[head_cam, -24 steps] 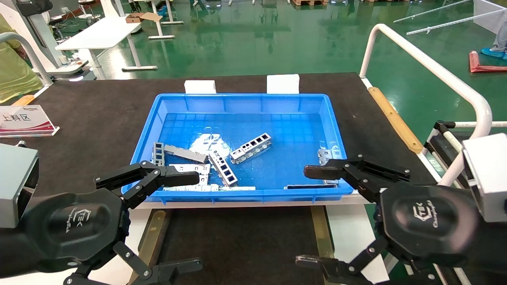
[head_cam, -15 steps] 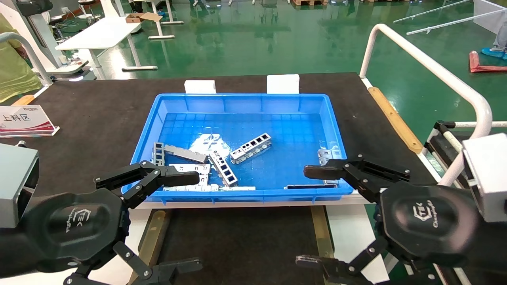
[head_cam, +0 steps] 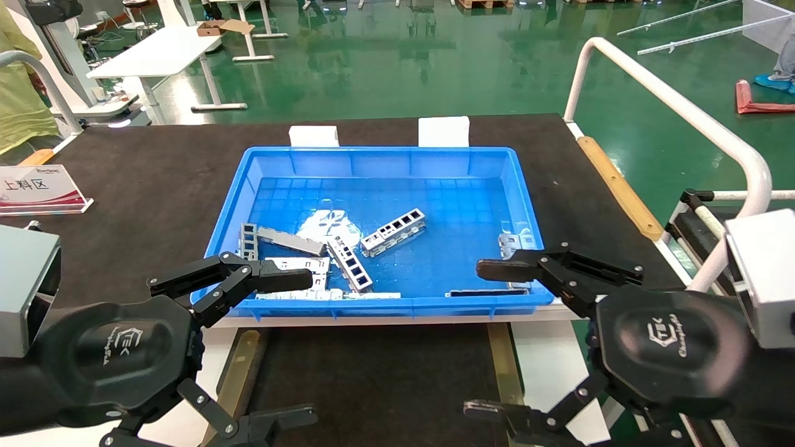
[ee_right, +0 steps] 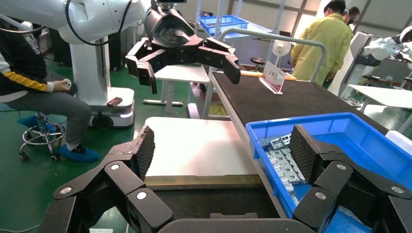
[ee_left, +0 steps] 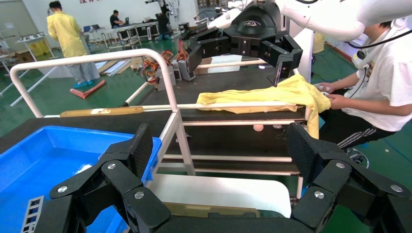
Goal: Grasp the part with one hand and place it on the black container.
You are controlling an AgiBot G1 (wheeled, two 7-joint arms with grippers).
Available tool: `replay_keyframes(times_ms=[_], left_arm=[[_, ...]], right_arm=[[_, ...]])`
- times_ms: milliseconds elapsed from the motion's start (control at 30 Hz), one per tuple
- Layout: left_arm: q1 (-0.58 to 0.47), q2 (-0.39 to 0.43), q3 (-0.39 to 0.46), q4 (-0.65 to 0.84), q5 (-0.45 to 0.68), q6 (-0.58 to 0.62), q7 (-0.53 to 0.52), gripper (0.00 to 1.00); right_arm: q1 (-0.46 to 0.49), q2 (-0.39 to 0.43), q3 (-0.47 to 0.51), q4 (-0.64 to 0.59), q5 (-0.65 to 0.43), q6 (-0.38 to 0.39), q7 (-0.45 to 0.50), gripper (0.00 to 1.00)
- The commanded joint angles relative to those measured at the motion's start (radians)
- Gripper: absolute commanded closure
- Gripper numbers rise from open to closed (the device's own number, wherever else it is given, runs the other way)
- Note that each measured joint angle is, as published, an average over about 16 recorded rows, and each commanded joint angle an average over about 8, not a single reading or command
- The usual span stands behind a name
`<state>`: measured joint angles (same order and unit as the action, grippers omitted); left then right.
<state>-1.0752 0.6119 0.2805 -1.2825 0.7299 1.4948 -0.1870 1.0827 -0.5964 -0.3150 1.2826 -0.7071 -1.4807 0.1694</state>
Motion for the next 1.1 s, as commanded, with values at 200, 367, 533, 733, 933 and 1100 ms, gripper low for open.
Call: replay_keyframes(times_ms=[200, 367, 533, 733, 933, 1100], left_arm=[[0.0, 0.0, 0.0, 0.0, 0.0, 0.0, 0.0, 0.0], [0.0, 0.0, 0.0, 0.0, 0.0, 0.0, 0.0, 0.0], [0.0, 0.0, 0.0, 0.0, 0.0, 0.0, 0.0, 0.0], [0.0, 0.0, 0.0, 0.0, 0.0, 0.0, 0.0, 0.0], [0.0, 0.0, 0.0, 0.0, 0.0, 0.0, 0.0, 0.0], [-0.001, 0.0, 0.0, -0.001, 0.001, 0.0, 0.0, 0.0]], right_arm=[[0.0, 0.0, 0.0, 0.0, 0.0, 0.0, 0.0, 0.0], [0.0, 0.0, 0.0, 0.0, 0.0, 0.0, 0.0, 0.0], [0.0, 0.0, 0.0, 0.0, 0.0, 0.0, 0.0, 0.0], [0.0, 0.0, 0.0, 0.0, 0.0, 0.0, 0.0, 0.0], [0.0, 0.0, 0.0, 0.0, 0.0, 0.0, 0.0, 0.0], [0.0, 0.0, 0.0, 0.0, 0.0, 0.0, 0.0, 0.0]])
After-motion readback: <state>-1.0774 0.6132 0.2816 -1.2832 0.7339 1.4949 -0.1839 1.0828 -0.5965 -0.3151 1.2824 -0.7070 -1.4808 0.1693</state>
